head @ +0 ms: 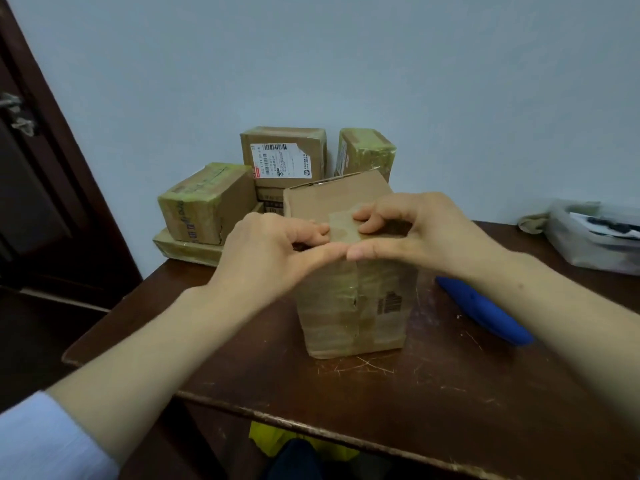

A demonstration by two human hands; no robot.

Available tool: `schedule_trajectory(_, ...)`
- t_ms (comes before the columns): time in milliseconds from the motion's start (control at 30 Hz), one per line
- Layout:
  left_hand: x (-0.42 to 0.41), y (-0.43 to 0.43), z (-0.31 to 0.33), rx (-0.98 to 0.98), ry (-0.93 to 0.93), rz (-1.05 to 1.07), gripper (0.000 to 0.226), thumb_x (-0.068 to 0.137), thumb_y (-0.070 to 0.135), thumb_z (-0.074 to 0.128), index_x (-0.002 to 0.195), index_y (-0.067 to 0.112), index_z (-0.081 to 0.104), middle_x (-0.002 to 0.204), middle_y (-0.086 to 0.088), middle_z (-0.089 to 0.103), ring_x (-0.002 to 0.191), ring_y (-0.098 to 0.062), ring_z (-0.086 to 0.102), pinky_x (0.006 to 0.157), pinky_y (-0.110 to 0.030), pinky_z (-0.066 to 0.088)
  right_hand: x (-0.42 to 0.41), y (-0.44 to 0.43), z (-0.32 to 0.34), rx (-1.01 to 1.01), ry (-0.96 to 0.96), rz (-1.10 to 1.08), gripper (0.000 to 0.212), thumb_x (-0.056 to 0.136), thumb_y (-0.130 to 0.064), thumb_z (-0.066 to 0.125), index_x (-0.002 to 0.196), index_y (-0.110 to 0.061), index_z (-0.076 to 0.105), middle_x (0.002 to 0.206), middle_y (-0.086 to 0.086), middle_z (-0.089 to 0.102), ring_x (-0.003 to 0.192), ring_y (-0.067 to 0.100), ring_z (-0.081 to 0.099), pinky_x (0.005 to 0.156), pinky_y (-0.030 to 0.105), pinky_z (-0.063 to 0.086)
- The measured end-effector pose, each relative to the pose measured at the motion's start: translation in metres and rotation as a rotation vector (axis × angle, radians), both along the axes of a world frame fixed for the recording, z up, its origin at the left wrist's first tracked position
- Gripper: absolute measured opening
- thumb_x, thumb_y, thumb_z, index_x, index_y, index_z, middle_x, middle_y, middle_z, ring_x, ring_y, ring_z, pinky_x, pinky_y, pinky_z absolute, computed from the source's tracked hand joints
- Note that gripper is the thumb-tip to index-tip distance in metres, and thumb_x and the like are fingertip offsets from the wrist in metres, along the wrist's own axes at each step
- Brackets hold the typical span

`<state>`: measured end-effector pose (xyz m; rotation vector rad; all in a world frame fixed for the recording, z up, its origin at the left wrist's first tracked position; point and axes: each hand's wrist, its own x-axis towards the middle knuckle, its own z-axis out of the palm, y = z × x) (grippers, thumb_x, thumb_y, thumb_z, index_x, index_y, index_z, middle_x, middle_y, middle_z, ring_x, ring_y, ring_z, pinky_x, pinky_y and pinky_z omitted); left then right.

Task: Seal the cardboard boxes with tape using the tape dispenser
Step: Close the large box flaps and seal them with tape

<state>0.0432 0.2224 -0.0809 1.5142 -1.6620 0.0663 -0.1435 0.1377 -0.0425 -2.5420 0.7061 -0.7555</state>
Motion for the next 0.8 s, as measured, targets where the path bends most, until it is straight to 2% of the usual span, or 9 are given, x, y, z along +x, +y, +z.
schedule_trajectory(167, 0.032, 0.004, 0.007, 0.127, 0.024, -0.328, 0.041, 0.077, 0.041, 0.074, 0.108, 0.015, 0.07, 0.112, 0.003, 0.069, 0.11, -0.001, 0.062, 0.1, -0.027, 0.047, -0.02, -0.022, 0.01, 0.129, 0.094, 0.126, 0.031, 0.072, -0.031, 0.071, 0.1, -0.018, 0.073, 0.117, -0.011, 0.065, 0.112, -0.008, 0.054, 0.098, 0.008, 0.039)
schedule_trajectory(267, 0.029, 0.011, -0.007, 0.072, 0.149, -0.319, 0.039, 0.072, 0.036, 0.078, 0.106, 0.016, 0.072, 0.115, 0.004, 0.07, 0.114, -0.004, 0.061, 0.103, -0.027, 0.045, -0.032, -0.019, -0.005, 0.417, -0.189, 0.158, 0.022, 0.074, -0.009, 0.077, 0.096, -0.012, 0.073, 0.118, -0.011, 0.066, 0.111, -0.006, 0.057, 0.089, 0.007, 0.043)
schedule_trajectory(367, 0.009, 0.006, -0.021, -0.085, 0.155, -0.148, 0.043, 0.064, 0.055, 0.075, 0.095, 0.025, 0.071, 0.115, 0.006, 0.067, 0.112, -0.003, 0.061, 0.097, -0.03, 0.05, -0.026, -0.012, -0.032, 0.272, -0.349, 0.03, 0.04, 0.059, -0.03, 0.081, 0.097, -0.027, 0.071, 0.128, -0.014, 0.057, 0.12, -0.008, 0.049, 0.091, 0.006, 0.04)
schedule_trajectory(500, 0.003, 0.007, -0.026, -0.094, 0.236, -0.223, 0.05, 0.077, 0.045, 0.073, 0.117, 0.017, 0.064, 0.134, 0.003, 0.057, 0.128, -0.005, 0.049, 0.103, -0.033, 0.046, -0.032, -0.016, -0.037, 0.407, -0.452, 0.062, 0.064, 0.06, -0.016, 0.078, 0.121, -0.019, 0.062, 0.136, -0.011, 0.051, 0.127, -0.005, 0.043, 0.1, 0.012, 0.04)
schedule_trajectory(567, 0.005, 0.015, -0.034, 0.009, 0.444, -0.191, 0.081, 0.071, 0.044, 0.079, 0.141, 0.025, 0.041, 0.155, 0.012, 0.028, 0.14, 0.002, 0.027, 0.107, -0.025, 0.04, -0.041, -0.022, -0.05, 0.659, -0.488, 0.034, 0.099, 0.054, -0.013, 0.087, 0.141, -0.017, 0.042, 0.142, -0.015, 0.043, 0.131, -0.002, 0.041, 0.105, 0.025, 0.041)
schedule_trajectory(633, 0.001, 0.019, -0.046, 0.251, 0.611, -0.064, 0.113, 0.055, 0.059, 0.083, 0.148, 0.029, 0.028, 0.157, 0.013, 0.021, 0.142, -0.001, 0.024, 0.111, -0.027, 0.033, -0.043, -0.018, -0.075, 0.736, -0.234, -0.081, 0.122, 0.044, -0.032, 0.095, 0.147, -0.023, 0.031, 0.145, -0.01, 0.043, 0.133, 0.007, 0.041, 0.11, 0.038, 0.038)
schedule_trajectory(700, -0.009, 0.019, -0.061, 0.389, 0.667, -0.112, 0.091, 0.057, 0.048, 0.086, 0.136, 0.028, 0.045, 0.139, 0.01, 0.051, 0.131, -0.008, 0.045, 0.107, -0.029, 0.04, -0.042, -0.005, -0.095, 0.735, -0.028, -0.14, 0.106, 0.05, -0.036, 0.091, 0.142, -0.022, 0.04, 0.134, -0.008, 0.056, 0.125, 0.011, 0.05, 0.107, 0.039, 0.041)
schedule_trajectory(767, -0.021, 0.018, -0.065, 0.329, 0.625, -0.131, 0.063, 0.069, 0.022, 0.083, 0.122, 0.035, 0.051, 0.12, 0.016, 0.062, 0.12, -0.006, 0.056, 0.099, -0.024, 0.046, -0.046, 0.004, -0.099, 0.684, -0.159, -0.205, 0.07, 0.064, -0.025, 0.085, 0.128, -0.019, 0.057, 0.114, -0.012, 0.068, 0.109, 0.005, 0.062, 0.096, 0.028, 0.05)
schedule_trajectory(800, -0.027, 0.018, -0.06, 0.279, 0.599, -0.128, 0.065, 0.072, 0.016, 0.083, 0.125, 0.035, 0.051, 0.119, 0.019, 0.061, 0.118, -0.001, 0.056, 0.097, -0.02, 0.046, -0.051, 0.01, -0.094, 0.662, -0.262, -0.22, 0.056, 0.067, -0.026, 0.082, 0.119, -0.02, 0.064, 0.105, -0.013, 0.071, 0.101, 0.003, 0.065, 0.09, 0.024, 0.053)
